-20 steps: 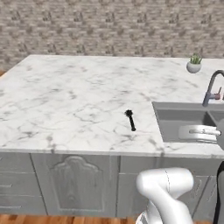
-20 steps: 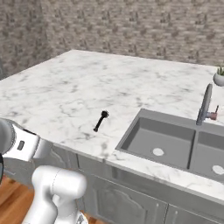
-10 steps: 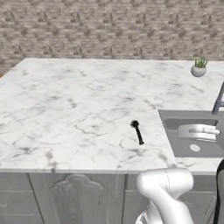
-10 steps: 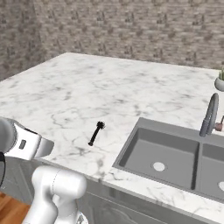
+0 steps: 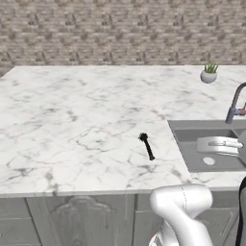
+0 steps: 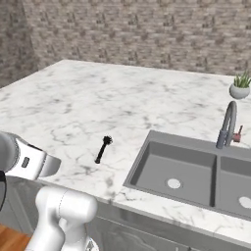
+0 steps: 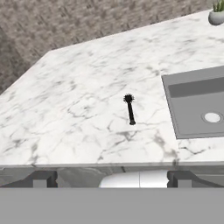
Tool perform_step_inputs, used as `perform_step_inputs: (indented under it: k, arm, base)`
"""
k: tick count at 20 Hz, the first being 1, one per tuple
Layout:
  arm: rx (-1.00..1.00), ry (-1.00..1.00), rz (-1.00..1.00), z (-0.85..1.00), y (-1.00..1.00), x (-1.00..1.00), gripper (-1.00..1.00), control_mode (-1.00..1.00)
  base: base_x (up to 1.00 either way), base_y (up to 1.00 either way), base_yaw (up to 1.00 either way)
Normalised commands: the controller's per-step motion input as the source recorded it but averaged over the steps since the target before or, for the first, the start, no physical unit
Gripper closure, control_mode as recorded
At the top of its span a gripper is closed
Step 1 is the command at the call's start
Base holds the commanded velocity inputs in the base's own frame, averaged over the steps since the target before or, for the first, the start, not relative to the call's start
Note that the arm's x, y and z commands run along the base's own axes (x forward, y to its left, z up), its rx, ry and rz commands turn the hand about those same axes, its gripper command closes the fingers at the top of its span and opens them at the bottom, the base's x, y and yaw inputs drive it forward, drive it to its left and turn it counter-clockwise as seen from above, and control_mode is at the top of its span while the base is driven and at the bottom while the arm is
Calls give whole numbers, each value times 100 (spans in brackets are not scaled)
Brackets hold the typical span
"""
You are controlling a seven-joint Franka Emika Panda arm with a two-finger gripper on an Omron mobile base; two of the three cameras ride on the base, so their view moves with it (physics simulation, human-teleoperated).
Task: Grab the spray bottle from the cabinet, then place it next to the cutting board for sanitizing. Then grab the dish brush from the countertop next to the sink and place it next to the cutting board.
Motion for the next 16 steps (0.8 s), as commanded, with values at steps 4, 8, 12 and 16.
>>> perform_step_inputs:
  k: [4,8,12,16]
  arm:
    - [0,0,0,0,0,0,-100,100]
    - [0,1,0,-3,0,31,-100,-100]
    - [0,8,0,-15,0,38,-100,-100]
    - [0,14,0,-33,0,54,-100,-100]
  base:
    - [9,10,-13]
    - [0,0,0]
    - [0,0,0]
    - [0,0,0]
